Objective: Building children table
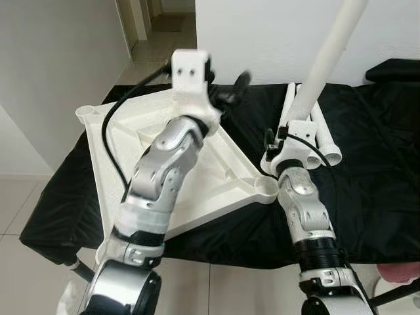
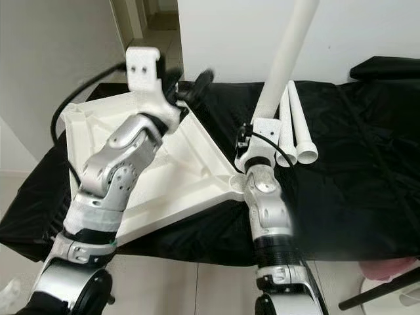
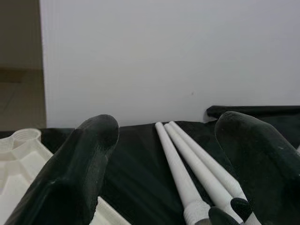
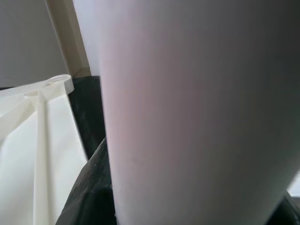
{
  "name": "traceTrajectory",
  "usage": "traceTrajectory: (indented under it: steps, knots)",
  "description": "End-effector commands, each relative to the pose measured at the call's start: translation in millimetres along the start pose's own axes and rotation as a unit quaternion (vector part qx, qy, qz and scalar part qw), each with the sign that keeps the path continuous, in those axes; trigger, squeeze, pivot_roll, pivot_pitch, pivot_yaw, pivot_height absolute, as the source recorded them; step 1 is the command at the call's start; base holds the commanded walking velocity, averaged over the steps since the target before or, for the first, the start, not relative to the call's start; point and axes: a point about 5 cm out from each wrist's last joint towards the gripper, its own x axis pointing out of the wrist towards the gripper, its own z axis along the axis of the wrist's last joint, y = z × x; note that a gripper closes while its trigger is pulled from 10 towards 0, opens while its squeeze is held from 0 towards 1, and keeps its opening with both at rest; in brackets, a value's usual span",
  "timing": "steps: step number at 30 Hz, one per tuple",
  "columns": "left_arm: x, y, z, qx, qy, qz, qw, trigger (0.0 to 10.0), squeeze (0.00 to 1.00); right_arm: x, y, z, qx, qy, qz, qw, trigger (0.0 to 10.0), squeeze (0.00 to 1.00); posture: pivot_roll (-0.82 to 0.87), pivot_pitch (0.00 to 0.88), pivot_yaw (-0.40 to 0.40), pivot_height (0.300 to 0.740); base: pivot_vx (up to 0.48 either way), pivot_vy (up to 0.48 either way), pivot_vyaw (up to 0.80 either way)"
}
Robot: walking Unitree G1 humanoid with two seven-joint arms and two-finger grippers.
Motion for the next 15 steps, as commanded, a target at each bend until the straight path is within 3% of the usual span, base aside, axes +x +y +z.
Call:
traceTrajectory:
  steps: [1,7,15]
  knots:
    - [-7.1,1.5,-4.3,0.020,0.002,-0.008,1.000,10.0,0.00,-3.3,4.4,2.7,0.000,-0.011,0.022,1.000,10.0,0.00,-0.05,0.011,0.070,0.740,0.000,0.000,0.00]
    - [-18.9,4.0,-15.7,0.019,0.009,-0.020,1.000,10.0,0.00,-10.3,4.1,-0.2,0.005,-0.012,0.043,0.999,10.0,0.00,-0.04,0.010,0.072,0.740,0.000,0.000,0.00]
    - [-32.6,-3.1,-26.7,0.067,0.020,-0.075,0.995,10.0,0.00,-22.4,1.3,-4.1,-0.001,-0.008,0.065,0.998,10.0,0.00,-0.04,0.014,0.078,0.740,0.000,0.000,0.00]
